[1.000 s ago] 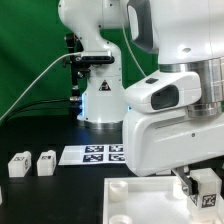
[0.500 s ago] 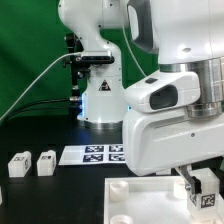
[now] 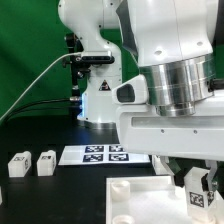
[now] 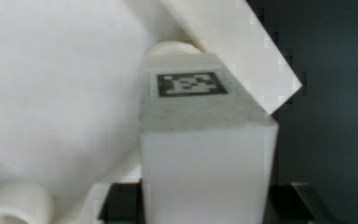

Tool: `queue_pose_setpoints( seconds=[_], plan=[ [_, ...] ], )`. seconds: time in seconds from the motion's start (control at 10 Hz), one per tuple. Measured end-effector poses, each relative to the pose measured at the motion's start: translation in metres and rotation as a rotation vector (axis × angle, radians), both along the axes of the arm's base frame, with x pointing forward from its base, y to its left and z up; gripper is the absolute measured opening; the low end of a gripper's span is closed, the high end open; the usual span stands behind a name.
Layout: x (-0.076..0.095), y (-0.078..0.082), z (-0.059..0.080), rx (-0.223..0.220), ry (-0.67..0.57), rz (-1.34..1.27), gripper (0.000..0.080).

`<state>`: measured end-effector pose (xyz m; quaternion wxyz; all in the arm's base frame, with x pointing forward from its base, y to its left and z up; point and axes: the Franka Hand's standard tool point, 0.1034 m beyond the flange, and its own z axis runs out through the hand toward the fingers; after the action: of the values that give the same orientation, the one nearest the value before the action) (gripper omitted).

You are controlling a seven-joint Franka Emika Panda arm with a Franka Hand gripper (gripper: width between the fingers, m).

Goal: Assemble one leg

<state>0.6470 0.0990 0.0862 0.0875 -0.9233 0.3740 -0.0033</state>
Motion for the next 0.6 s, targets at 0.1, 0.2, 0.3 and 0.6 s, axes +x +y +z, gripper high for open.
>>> queue_pose_setpoints(
  seconds=[0.1,0.2,0.3,0.6],
  plan=[
    [-0.001,0.002,0.0,-0.011,0.009,-0.029,0.0291],
    [-0.002,0.0,0.0,-0.003,0.031,-0.141,0.0292],
    [-0.004,-0.001,0.0,0.004,0.053,-0.245,0.0292],
    [-0.014,0.004,-0.001,0.053,0.098,-0.654,0.0292]
  ],
)
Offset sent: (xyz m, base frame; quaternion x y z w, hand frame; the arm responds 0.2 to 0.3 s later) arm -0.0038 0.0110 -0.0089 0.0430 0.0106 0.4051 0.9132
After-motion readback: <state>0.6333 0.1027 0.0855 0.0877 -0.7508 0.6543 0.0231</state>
